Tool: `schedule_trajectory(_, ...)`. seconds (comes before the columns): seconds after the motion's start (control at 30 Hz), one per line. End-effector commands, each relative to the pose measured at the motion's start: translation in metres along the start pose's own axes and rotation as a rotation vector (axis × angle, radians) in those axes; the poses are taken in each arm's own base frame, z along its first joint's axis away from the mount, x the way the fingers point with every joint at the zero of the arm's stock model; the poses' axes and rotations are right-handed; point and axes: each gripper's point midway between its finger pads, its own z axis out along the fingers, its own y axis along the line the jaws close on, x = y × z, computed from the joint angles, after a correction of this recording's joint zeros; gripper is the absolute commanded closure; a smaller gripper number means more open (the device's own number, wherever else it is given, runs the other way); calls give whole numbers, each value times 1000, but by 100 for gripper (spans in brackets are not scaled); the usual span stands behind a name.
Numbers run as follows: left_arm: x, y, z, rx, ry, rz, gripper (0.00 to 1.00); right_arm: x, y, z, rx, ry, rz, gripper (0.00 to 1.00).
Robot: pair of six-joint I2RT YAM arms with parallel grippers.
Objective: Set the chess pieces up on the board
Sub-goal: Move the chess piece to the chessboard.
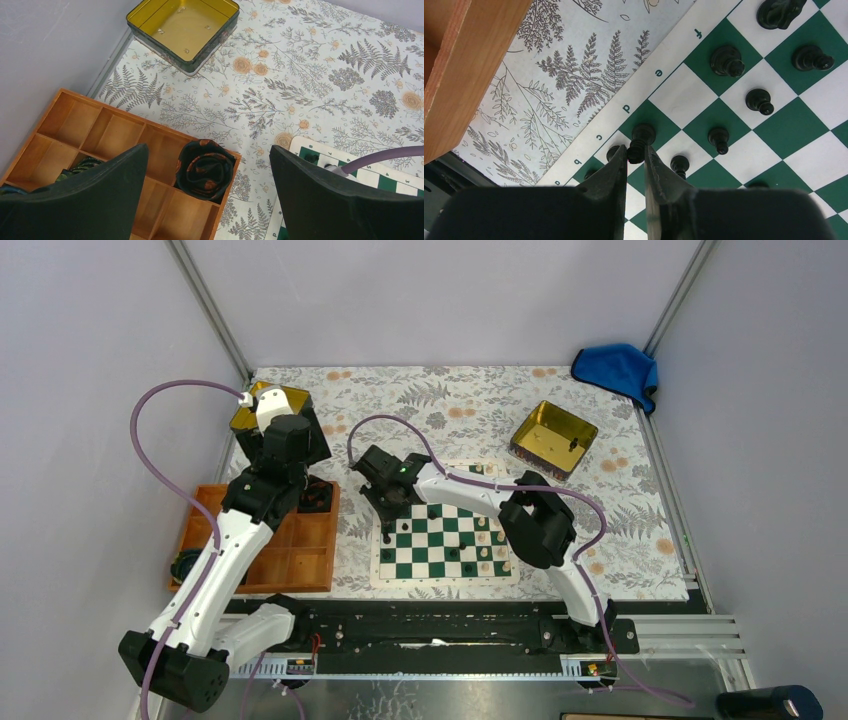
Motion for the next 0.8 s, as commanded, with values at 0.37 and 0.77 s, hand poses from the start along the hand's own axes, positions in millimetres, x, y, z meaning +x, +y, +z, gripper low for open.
schedule_trajectory(0.37,-11,-5,-1,18,-44,-24,1,-15,8,-11,-28,-52,-24,53)
schedule_trajectory(0.77,-12,-3,-1,9,-48,-20,1,-39,4,-41,16,-136,-46,52)
